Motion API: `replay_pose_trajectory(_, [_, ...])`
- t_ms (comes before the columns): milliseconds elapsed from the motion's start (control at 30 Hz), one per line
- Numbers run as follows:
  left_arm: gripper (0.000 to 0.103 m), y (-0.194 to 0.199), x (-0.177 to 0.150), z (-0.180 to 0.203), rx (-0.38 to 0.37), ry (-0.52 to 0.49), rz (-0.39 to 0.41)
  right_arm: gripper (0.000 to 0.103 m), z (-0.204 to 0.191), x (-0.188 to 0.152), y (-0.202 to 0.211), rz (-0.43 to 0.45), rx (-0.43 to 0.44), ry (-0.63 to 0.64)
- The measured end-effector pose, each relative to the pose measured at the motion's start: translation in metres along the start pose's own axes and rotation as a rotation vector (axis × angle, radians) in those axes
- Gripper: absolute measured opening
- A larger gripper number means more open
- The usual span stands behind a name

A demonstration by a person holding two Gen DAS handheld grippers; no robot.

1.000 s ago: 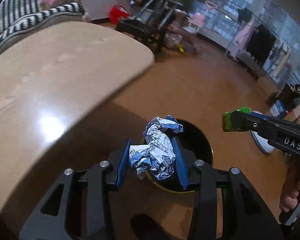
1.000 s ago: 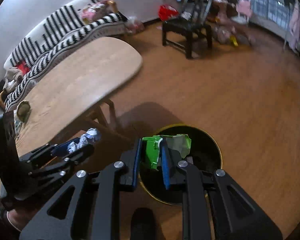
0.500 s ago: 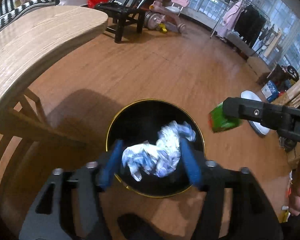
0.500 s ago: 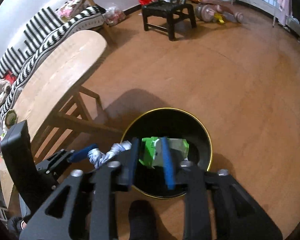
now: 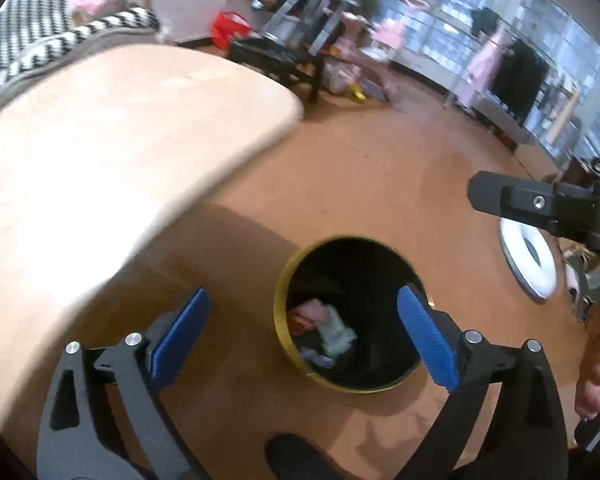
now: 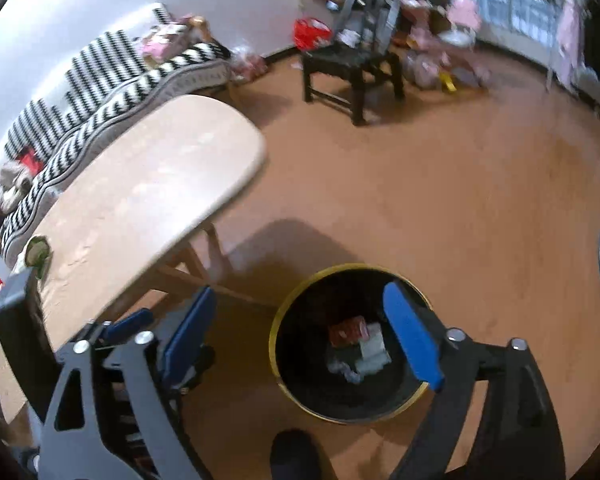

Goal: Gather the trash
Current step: 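Return both tools to the table over the plastic bag and toy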

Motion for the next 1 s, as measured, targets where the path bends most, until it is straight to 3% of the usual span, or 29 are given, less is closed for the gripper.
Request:
replay_pose_trajectory(100, [0.094,0.035,0.004,-0.053,0.07,0.056,0.034,0.09,-0.048,0.008,-0.001,0.03,0.023,0.085])
replay_pose_trajectory(267, [0.094,0.101,-0.003,-0.162,0.229,0.161,0.102,0.09,-0.148,0.01,-0.016,0.036,0.138,0.174])
replay_pose_trajectory(433, [0.094,0.161,-0.038,-0.268,0.382,0.257,0.107,0.09,-0.268,-0.003,-0.033,0.031,0.267,0.276])
replay_pose_trajectory(633, [0.094,0.231,-0.084,-0.368,0.496,0.386,0.13,0.09,-0.396,-0.037,-0.052,-0.01,0.411,0.385])
replay_pose_trajectory(800, [0.094,0.268,-0.109,-0.43,0.569,0.459,0.146,0.09,-0.468,-0.071,-0.066,-0.023,0.44,0.528])
replay_pose_trajectory(1000, [0.094,0.286,-0.132,-0.483,0.599,0.541,0.138,0.09,-0.522,-0.091,-0.082,-0.049,0.487,0.567])
Point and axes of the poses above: each gripper's, at about its wrist camera, not at the fingertips, and y roughly against the way its jaws point, z to its right, x to its top, the point moved 9 cm from there along -y, roughly the way its jaws point, and after that the axes turned 9 degrees about x, right-handed, at the moved point
